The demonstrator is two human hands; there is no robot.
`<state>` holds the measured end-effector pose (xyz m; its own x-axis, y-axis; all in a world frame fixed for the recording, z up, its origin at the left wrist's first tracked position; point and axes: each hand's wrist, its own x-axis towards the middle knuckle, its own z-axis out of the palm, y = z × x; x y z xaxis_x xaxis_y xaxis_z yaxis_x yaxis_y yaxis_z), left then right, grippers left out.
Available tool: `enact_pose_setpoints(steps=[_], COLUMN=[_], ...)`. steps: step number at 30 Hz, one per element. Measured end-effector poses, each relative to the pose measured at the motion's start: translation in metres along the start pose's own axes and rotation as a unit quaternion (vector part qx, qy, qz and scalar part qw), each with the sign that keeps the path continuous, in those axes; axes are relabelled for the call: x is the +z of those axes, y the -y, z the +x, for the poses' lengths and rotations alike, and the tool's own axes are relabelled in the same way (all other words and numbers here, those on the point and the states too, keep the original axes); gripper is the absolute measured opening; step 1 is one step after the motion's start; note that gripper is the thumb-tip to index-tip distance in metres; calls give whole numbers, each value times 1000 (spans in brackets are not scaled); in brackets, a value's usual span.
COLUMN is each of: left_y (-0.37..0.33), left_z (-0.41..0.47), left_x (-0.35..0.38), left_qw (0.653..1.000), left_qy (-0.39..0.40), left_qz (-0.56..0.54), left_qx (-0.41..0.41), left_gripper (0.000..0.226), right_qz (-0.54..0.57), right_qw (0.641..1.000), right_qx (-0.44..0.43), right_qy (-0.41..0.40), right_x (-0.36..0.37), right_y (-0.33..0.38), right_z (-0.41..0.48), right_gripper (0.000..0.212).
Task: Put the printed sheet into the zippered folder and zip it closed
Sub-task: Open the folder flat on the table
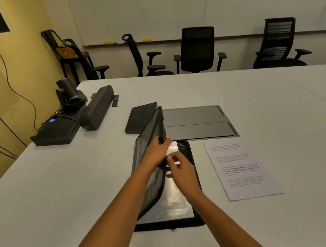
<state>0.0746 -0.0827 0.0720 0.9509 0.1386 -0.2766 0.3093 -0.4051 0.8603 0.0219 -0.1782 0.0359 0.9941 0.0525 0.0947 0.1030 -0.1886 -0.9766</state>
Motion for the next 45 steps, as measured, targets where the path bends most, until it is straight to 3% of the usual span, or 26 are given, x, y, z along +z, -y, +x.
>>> enact_pose_setpoints(steps=[5,9,12,16,22,25,27,30,36,39,45], left_y=[-15,-12,-8,-3,1,5,9,27,68,86,118], left_z=[0,1,0,-2,-2,-4,-6,-7,-7,-6,1], left_x=[-23,-41,-49,-55,-72,-87,-97,-108,-124,-131,-143], left_qw=[983,974,973,974,956,921,870,809,732,709,709], left_qy=[-92,-117,-120,-130,-144,-176,-199,-243,-297,-266,-200], left_qz=[157,192,196,186,256,348,450,535,613,653,676], left_qx=[-15,-24,-22,-22,-11,-17,-28,-35,-22,-27,-27], left_gripper=[53,52,54,53,48,41,51,69,71,71,54], right_qz=[-3,-108,-250,-172,-70,-78,-91,-129,-285,-361,-425], right_qw=[997,983,955,977,994,994,992,984,941,914,890], right_qx=[-19,-70,-93,6,41,51,72,103,131,114,114], right_qy=[79,129,129,129,74,57,53,73,126,147,116], right_x=[27,37,45,50,42,29,19,7,-12,-18,-20], right_y=[10,3,-14,-24,-37,-51,-64,-83,-112,-117,-128], right_z=[-5,-8,-9,-8,-7,-6,-4,-2,-5,-7,-6], right_gripper=[14,30,38,39,52,67,67,61,30,25,22])
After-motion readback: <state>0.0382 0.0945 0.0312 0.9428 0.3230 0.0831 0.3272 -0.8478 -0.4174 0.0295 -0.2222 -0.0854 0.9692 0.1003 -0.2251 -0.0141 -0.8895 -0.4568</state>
